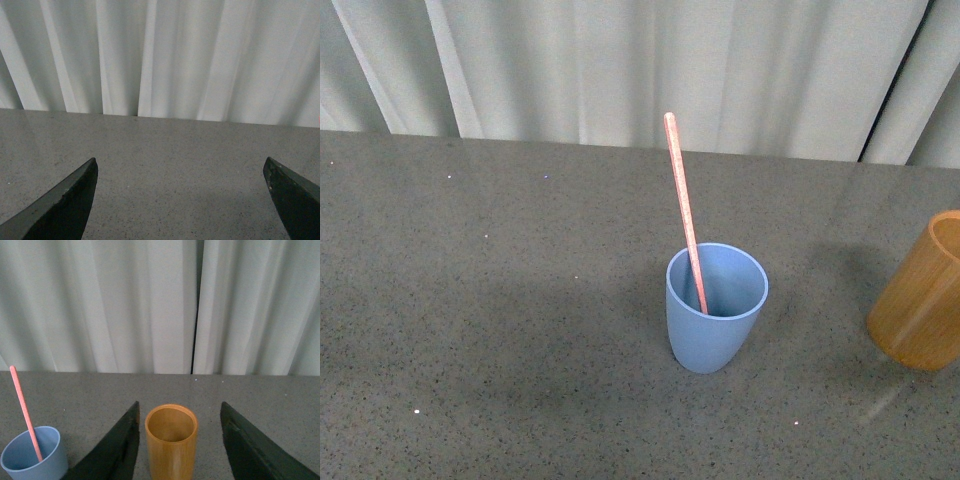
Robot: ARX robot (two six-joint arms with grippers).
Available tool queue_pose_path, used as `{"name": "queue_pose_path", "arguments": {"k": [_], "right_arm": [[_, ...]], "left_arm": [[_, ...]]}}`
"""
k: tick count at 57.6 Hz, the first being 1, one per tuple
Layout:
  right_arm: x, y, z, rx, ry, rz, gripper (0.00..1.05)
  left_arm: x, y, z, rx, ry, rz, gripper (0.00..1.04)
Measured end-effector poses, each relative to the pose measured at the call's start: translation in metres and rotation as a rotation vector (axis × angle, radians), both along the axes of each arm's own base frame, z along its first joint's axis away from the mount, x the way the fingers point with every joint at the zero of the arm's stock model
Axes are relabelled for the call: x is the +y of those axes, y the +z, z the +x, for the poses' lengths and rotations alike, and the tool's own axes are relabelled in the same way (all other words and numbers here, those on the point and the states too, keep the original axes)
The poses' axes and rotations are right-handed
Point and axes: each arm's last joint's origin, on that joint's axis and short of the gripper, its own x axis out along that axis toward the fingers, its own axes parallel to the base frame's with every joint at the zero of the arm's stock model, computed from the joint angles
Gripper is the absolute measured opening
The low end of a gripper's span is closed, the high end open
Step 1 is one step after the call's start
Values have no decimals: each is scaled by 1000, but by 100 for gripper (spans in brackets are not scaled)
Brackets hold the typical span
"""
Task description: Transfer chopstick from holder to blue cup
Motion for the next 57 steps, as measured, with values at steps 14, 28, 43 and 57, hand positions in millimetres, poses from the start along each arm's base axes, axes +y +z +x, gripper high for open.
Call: {"name": "queue_pose_path", "arguments": {"k": [14,28,43,57], "right_arm": [[0,0,0,0,0,0,93],[0,0,0,0,0,0,95],[0,0,0,0,0,0,95],[0,0,0,0,0,0,95]], "left_arm": [[0,0,0,0,0,0,98],[0,0,0,0,0,0,98],[0,0,0,0,0,0,98],[0,0,0,0,0,0,98]]}}
